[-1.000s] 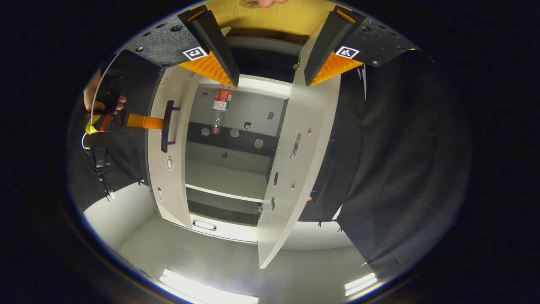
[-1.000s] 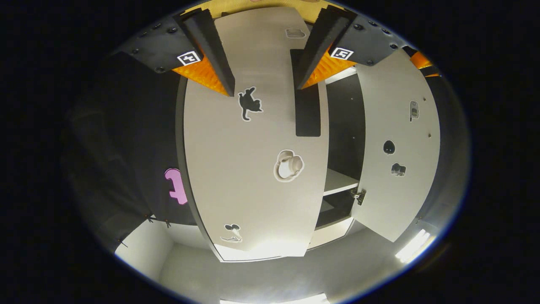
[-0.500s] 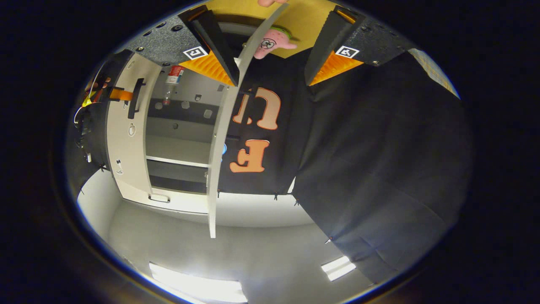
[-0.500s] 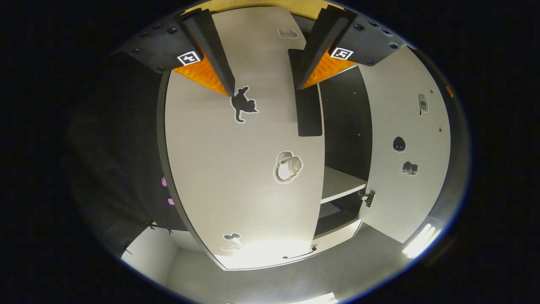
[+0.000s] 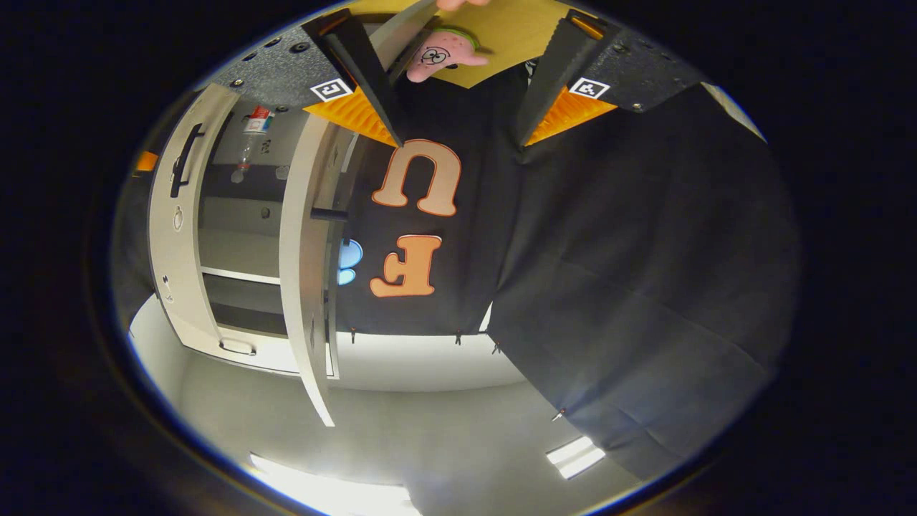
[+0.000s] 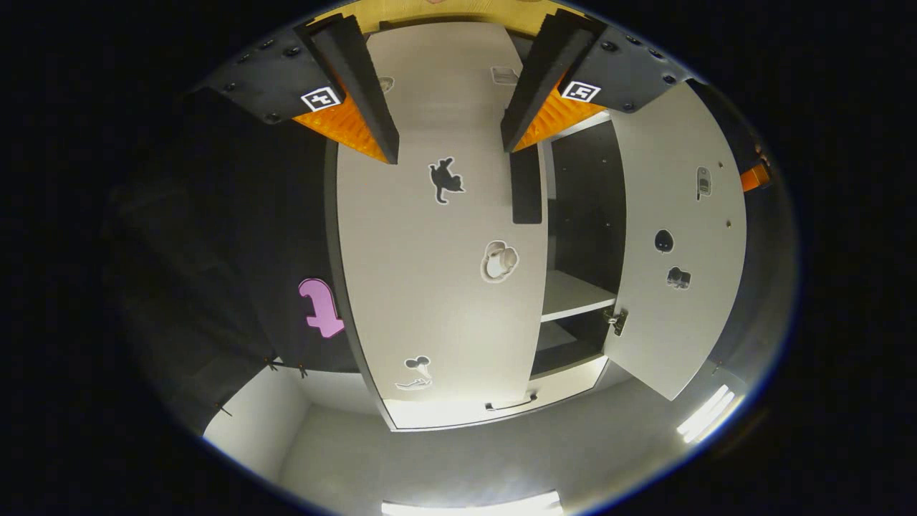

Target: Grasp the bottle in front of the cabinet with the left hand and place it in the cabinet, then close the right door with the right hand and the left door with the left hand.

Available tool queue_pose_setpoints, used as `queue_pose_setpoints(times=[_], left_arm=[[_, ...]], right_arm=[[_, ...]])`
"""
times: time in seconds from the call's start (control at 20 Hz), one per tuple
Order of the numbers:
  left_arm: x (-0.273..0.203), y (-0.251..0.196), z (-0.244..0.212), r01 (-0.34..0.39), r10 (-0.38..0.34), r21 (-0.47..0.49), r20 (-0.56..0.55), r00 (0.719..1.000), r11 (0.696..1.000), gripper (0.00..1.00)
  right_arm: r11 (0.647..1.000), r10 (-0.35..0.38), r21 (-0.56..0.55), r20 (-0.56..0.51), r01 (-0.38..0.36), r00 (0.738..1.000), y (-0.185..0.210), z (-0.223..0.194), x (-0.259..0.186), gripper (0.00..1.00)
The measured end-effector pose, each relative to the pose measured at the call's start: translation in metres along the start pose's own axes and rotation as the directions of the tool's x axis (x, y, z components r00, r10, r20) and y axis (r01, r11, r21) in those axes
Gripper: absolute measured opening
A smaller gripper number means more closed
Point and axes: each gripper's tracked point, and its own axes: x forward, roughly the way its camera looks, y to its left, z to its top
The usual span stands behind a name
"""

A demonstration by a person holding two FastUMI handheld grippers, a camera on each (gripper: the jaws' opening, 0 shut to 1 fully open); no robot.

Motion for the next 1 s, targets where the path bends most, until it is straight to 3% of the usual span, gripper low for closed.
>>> queue_pose_setpoints(times=[0.4, 0.5, 0.55, 0.9, 1.0], left_arm=[[-0.001, -0.015, 0.010, 0.060, -0.062, 0.084, 0.030, 0.998, 0.995, 0.92], [-0.002, -0.021, 0.011, 0.074, -0.077, 0.078, 0.025, 0.997, 0.994, 0.96], [-0.002, -0.026, 0.010, 0.084, -0.086, 0.069, 0.022, 0.996, 0.994, 0.92], [-0.015, -0.066, 0.006, 0.186, -0.186, 0.060, -0.001, 0.983, 0.981, 0.92], [-0.019, -0.073, 0.004, 0.204, -0.204, 0.030, -0.003, 0.979, 0.979, 0.88]], right_arm=[[0.996, -0.079, 0.032, -0.019, 0.080, 0.997, -0.040, -0.014, -0.027, 0.96], [0.996, -0.082, 0.033, -0.010, 0.082, 0.997, -0.042, -0.011, -0.027, 0.96], [0.996, -0.082, 0.035, -0.007, 0.082, 0.997, -0.042, -0.009, -0.028, 0.96], [0.997, -0.070, 0.044, -0.016, 0.071, 0.997, -0.044, -0.010, -0.034, 0.96], [0.996, -0.081, 0.040, -0.024, 0.082, 0.996, -0.050, -0.012, -0.039, 0.96]])
